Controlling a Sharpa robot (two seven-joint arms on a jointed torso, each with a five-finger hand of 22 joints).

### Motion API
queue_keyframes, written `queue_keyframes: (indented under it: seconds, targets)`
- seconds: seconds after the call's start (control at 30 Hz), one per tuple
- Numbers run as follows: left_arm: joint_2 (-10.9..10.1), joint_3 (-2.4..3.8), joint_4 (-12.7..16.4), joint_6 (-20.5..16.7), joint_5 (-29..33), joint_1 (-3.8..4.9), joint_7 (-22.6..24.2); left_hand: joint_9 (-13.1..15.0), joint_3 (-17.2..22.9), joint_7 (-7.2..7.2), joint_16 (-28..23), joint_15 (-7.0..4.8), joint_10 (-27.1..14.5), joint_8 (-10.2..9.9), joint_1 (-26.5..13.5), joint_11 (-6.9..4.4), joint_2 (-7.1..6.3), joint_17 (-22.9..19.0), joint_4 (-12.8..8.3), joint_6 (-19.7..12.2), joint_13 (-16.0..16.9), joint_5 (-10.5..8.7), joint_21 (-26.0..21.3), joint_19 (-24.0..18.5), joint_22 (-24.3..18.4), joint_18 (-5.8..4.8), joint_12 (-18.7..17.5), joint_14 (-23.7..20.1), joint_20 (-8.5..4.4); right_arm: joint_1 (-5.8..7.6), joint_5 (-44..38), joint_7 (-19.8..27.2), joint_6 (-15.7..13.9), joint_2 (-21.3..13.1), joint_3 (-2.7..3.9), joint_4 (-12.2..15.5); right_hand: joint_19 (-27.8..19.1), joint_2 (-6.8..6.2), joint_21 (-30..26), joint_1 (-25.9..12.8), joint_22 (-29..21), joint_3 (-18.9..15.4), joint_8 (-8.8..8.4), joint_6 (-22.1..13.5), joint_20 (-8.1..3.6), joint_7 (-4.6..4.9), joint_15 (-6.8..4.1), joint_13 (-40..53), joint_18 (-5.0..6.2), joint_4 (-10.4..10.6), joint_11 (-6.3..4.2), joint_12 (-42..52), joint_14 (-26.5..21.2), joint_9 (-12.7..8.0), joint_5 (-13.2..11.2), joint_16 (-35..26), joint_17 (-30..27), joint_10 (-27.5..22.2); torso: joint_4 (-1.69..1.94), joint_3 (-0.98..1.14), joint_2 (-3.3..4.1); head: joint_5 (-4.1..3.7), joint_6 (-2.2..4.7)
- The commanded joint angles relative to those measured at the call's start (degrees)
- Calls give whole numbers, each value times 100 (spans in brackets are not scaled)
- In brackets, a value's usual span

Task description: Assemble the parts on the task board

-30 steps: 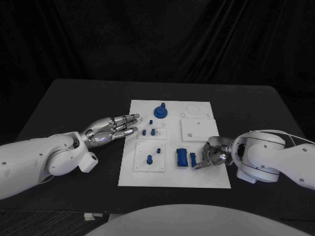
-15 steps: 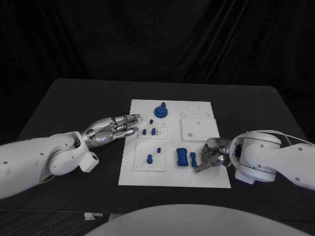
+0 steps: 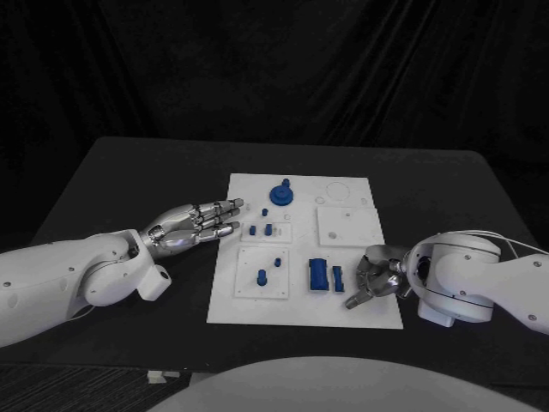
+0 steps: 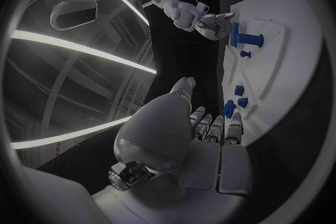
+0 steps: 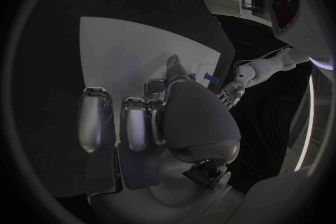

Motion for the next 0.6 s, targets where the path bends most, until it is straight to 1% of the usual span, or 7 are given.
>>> queue_keyframes:
  seconds: [0.03, 0.23, 0.27, 0.3, 0.4, 0.53, 0.6]
  targets:
    - [-58, 5, 74, -165, 31, -6, 300, 14, -10, 5, -1, 13, 37, 33, -27, 34, -26, 0, -32, 76, 9, 5, 21, 26, 11, 97, 13, 12, 31, 71, 313, 445, -99, -134, 2, 130, 148, -101, -55, -201, 1156, -111, -79, -64, -20, 3, -4, 1510, 81, 142, 1, 21, 550, -11, -21, 16, 1226, 589, -1, 1, -1, -11, 1]
    - [-277, 8, 310, -597, 31, 14, 760, 26, -95, -42, -14, -136, 91, 60, -189, -23, -87, -6, 170, 250, 21, -122, 6, 2, -25, 107, 27, 2, -87, 576, 1045, 1953, -1840, -316, 2, 237, -5, -82, -442, -254, 1035, -114, -89, 135, -13, -54, -15, 1510, 163, 528, -9, 21, 381, -14, 5, -292, 528, 589, -1, 1, -1, -32, 1]
    - [-290, 8, 328, -631, 31, 19, 805, 33, -119, -67, -14, -169, 114, 74, -212, -49, -104, -6, 242, 329, 25, -136, 3, -2, -30, 107, 33, 2, -118, 640, 1149, 2131, -2072, -329, 2, 239, -57, -67, -575, -259, 992, -118, -340, -45, -19, -54, -10, 1510, 192, 598, -12, 21, 315, -158, 16, -424, 269, 589, 0, 1, 0, -38, 1]
    - [-321, 9, 375, -719, 31, 36, 918, 37, -135, -85, -13, -189, 130, 83, -220, -68, -115, -6, 293, 385, 28, -145, 1, -4, -34, 107, 37, 3, -138, 738, 1342, 2460, -2486, -345, 2, 235, -285, 60, -1144, -490, 806, -168, -1154, -521, -7, -29, 10, 1510, 305, 943, 2, 21, 87, -685, 182, -912, -567, 589, -2, 2, -1, -43, 1]
    - [-359, 10, 478, -1002, 31, 88, 1234, 44, -223, -215, -21, -343, 188, 89, -206, -201, -191, -9, 631, 584, 37, -217, -19, -33, -75, 107, 43, -2, -285, 912, 1811, 3718, -3901, -321, 2, 137, -939, 270, -2911, -665, 107, -298, -1750, -354, 87, 64, 149, 640, 590, 1249, 113, -952, -341, -1307, 947, -2297, -2278, -80, -3, 3, -5, -81, 1]
    - [-290, 10, 506, -1475, -1, 123, 1543, 53, -468, -494, -21, -659, 181, 77, -415, -495, -275, -9, 785, 743, 34, -524, -63, -86, -171, 96, 37, -2, -643, 923, 2081, 5041, -4822, -258, 2, -132, -2123, 443, -5533, -1041, -1210, -475, -2604, -518, 461, 448, 584, -2231, 766, 1257, 523, -4583, -1610, -2196, 1806, -4985, -4619, -2397, 7, 10, -16, -101, 1]
    - [-228, 9, 489, -1721, -85, 133, 1685, 36, -591, -618, -21, -771, 68, 28, -520, -631, -262, -9, 784, 618, 9, -719, -63, -86, -171, 63, 10, -2, -797, 844, 2259, 5531, -4842, -250, 2, -269, -3411, 543, -7043, -1138, -2359, -763, -3574, -1032, 1109, 990, 1500, -3808, 475, 1157, 1430, -6583, -3105, -3283, 1714, -6776, -5651, -3738, -16, 12, -23, -49, 1]
